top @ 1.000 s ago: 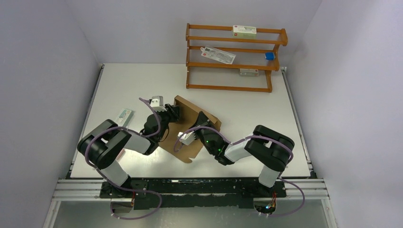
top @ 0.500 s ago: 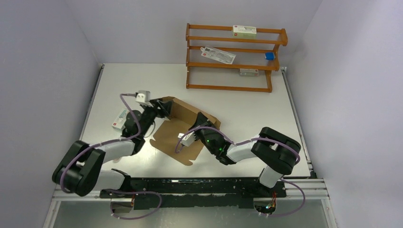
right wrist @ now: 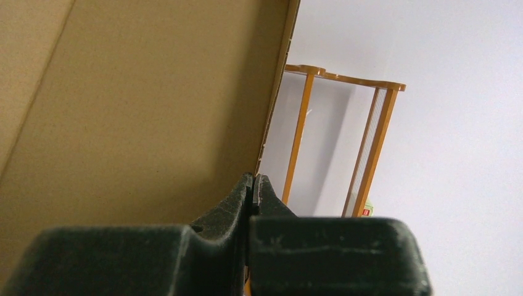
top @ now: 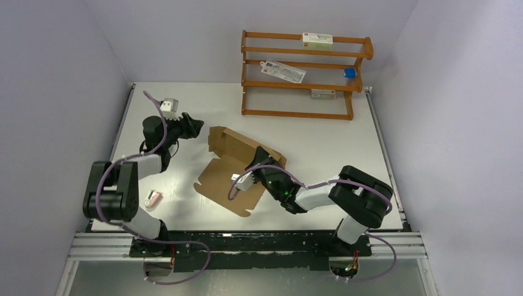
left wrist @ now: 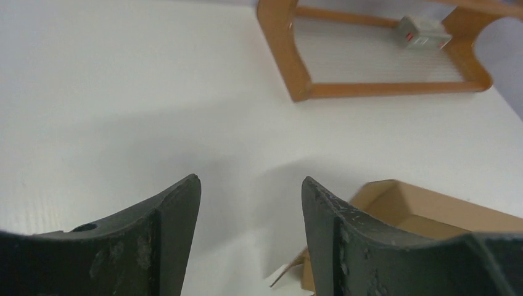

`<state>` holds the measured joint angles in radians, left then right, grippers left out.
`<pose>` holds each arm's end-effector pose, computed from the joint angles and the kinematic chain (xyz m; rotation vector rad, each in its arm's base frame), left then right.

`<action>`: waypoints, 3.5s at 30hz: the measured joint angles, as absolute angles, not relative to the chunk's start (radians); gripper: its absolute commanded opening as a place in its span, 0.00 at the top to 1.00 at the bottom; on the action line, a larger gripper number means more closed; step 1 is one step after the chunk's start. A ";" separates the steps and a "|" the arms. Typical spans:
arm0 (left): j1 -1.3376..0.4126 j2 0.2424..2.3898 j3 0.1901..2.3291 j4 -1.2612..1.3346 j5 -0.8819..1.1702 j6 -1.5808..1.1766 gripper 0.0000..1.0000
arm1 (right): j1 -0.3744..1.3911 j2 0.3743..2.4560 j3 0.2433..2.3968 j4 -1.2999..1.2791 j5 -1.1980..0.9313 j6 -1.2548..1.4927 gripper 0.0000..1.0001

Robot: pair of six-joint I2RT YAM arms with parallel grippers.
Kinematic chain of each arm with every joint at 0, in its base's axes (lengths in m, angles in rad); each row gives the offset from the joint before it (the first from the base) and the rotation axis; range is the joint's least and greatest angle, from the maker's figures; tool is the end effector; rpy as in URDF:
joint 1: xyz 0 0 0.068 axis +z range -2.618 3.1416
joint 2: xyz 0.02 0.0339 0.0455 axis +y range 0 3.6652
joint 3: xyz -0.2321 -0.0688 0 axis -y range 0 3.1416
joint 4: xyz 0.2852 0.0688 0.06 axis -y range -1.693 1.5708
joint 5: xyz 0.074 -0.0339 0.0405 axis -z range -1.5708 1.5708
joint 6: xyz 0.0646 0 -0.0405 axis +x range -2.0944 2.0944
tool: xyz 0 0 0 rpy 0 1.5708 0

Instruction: Fold the paper box

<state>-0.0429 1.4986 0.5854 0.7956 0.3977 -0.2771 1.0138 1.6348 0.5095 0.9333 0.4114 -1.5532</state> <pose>0.3563 -0.0403 0.1403 0.1029 1.7089 -0.5739 0.2031 0.2772 0.0882 -1.6220 0.7988 -0.7497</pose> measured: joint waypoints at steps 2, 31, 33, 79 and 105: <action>-0.023 1.576 0.639 0.739 0.440 -0.273 0.35 | 1.014 1.634 0.509 0.929 0.411 -1.557 1.00; -0.082 1.658 0.632 0.671 0.842 -0.274 0.46 | 1.007 1.611 0.523 0.887 0.413 -1.638 1.00; -0.091 1.658 0.625 0.696 0.850 -0.285 0.46 | 1.006 1.611 0.524 0.886 0.415 -1.643 1.00; -0.066 1.412 0.571 0.587 0.547 -0.320 0.31 | 1.005 1.613 0.533 0.862 0.410 -1.656 1.00; -0.022 1.704 0.677 0.609 0.825 -0.289 0.39 | 1.007 1.604 0.540 0.838 0.404 -1.662 1.00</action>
